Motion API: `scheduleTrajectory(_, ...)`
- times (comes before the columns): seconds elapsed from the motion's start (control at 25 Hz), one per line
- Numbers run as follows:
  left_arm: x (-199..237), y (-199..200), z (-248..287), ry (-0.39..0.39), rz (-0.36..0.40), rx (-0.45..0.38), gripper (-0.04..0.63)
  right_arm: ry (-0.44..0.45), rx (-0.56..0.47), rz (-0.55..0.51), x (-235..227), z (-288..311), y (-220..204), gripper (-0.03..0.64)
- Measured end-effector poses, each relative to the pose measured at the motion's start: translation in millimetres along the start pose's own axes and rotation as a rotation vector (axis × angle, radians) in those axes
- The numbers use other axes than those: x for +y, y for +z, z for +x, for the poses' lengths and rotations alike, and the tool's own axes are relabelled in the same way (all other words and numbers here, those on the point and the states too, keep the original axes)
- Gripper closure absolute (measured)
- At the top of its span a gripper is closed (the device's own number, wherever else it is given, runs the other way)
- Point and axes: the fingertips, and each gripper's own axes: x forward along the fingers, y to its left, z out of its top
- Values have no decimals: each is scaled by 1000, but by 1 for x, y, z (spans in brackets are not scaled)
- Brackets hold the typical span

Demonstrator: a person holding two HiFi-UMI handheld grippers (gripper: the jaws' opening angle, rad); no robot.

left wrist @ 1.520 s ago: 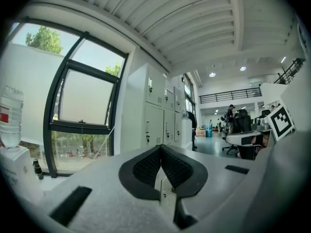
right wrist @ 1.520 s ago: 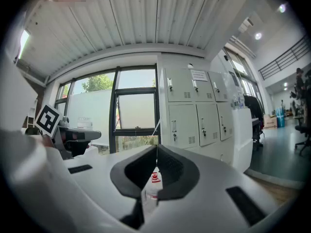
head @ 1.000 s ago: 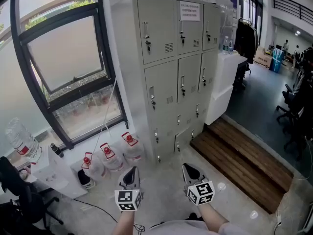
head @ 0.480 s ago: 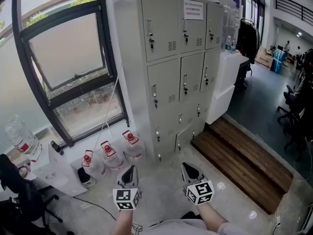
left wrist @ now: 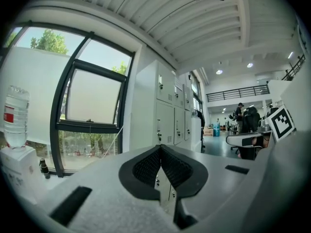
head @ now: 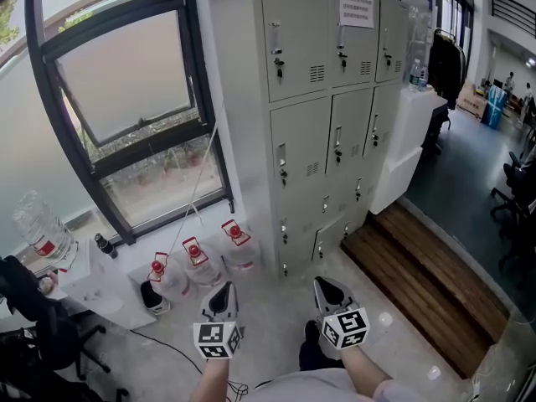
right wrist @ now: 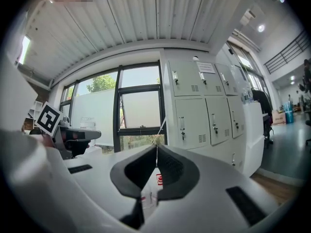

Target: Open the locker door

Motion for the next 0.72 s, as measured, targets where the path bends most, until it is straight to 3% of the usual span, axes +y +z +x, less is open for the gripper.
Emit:
scheduleTrajectory(0.4,40,8,157,74,-16,-7,593,77,-8,-8,-88,157,10,604)
scheduleTrajectory(0.72,57,49,281,156,-19,-39,594,177,-11,-32,-161,282,43,604)
